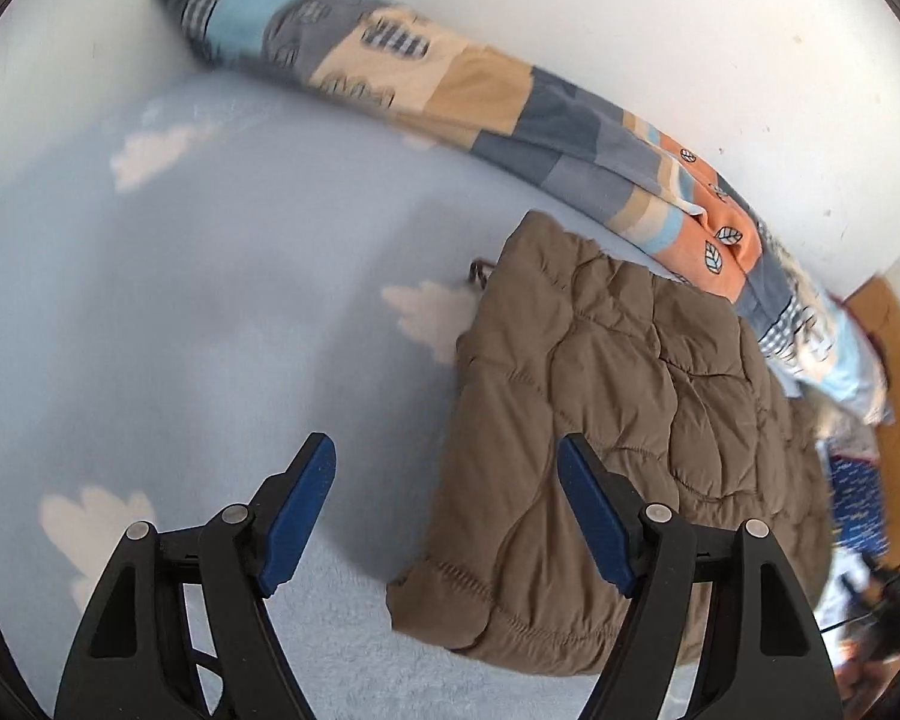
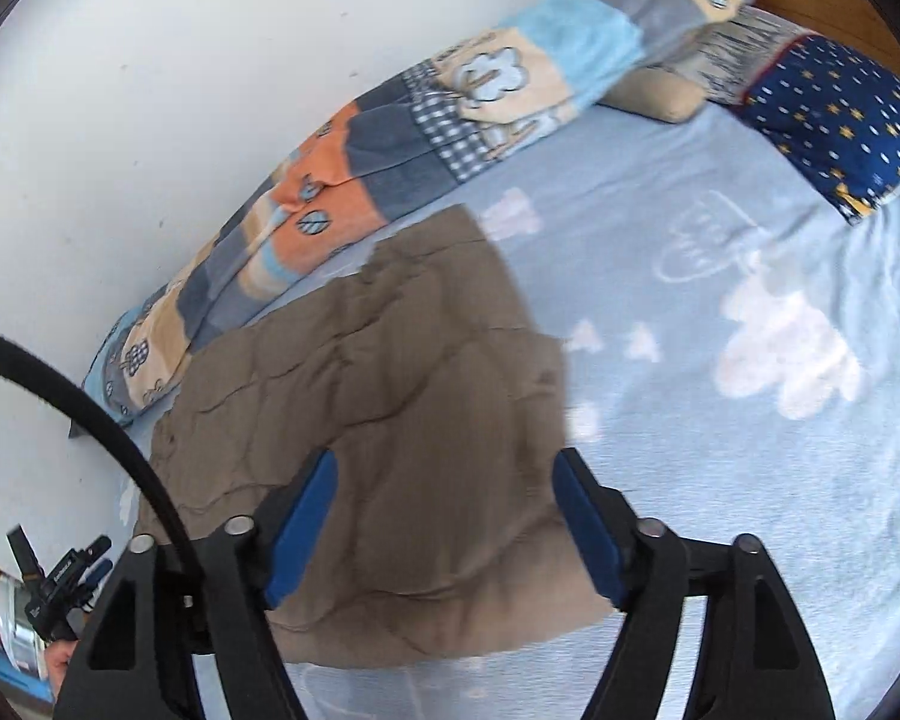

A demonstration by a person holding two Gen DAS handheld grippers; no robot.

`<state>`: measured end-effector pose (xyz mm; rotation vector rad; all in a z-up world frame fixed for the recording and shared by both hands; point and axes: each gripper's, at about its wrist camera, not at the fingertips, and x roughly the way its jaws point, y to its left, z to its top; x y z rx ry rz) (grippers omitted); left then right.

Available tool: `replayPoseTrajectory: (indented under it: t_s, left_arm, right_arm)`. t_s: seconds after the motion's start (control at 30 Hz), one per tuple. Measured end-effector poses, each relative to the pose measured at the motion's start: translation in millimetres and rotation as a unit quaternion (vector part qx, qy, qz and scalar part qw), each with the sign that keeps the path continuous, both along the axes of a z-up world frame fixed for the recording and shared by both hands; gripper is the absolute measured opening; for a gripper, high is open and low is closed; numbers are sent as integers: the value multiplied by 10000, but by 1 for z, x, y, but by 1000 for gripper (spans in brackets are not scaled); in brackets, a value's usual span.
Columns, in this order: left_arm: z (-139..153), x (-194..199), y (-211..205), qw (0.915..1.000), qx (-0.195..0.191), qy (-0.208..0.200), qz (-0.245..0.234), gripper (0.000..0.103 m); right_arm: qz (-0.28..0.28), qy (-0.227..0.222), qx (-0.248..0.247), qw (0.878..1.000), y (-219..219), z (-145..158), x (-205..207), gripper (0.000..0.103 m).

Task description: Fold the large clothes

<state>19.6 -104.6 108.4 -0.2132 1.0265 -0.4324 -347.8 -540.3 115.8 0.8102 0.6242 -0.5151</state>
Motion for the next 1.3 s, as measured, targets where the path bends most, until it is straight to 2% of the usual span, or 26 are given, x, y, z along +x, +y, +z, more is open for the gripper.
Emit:
replayPoseTrajectory:
  t_s: [0.13, 0.27, 0.37, 0.43, 0.57, 0.63, 0.73, 0.97, 1.03, 1.17, 1.3]
  left_arm:
    - [-11, 4, 5, 9986, -355, 346, -172, 77]
    - [-25, 5, 2, 9937, -733, 751, -396, 78]
    - [-38, 6, 1, 9899, -929, 968, -449, 79]
    - [-51, 7, 2, 9835, -1233, 1233, -485, 79]
    - [-72, 10, 3, 9733, -1578, 1574, -543, 82]
    - [-81, 10, 3, 9676, -1778, 1710, -537, 83]
    - [-98, 12, 4, 9537, -2229, 1955, -514, 86]
    - [-119, 19, -6, 9359, -2834, 2040, -472, 90]
    - [-120, 28, -12, 9329, -2873, 2084, -614, 90]
    - [-117, 48, -25, 9335, -2764, 2062, -984, 90]
    - [-118, 60, -37, 9284, -2675, 2263, -1236, 90]
  right_arm:
    - [-108, -117, 539, 9984, -20, -18, -23, 86]
    - [-205, -437, 1363, 9895, -34, -47, -39, 89]
    - [-273, -506, 1744, 9830, -37, -64, -45, 92]
    - [-332, -536, 1949, 9788, -39, -74, -48, 92]
    - [-390, -736, 2506, 9645, -39, -99, -49, 94]
    - [-383, -722, 2599, 9622, -38, -108, -47, 96]
    - [-395, -860, 2778, 9560, -37, -120, -44, 100]
    - [-181, -1348, 2738, 9521, -34, -125, -19, 103]
    - [-94, -1337, 2604, 9562, -35, -121, -5, 103]
    - [247, -1210, 2528, 9596, -51, -120, 16, 103]
    - [679, -1182, 2424, 9606, -66, -122, 30, 103]
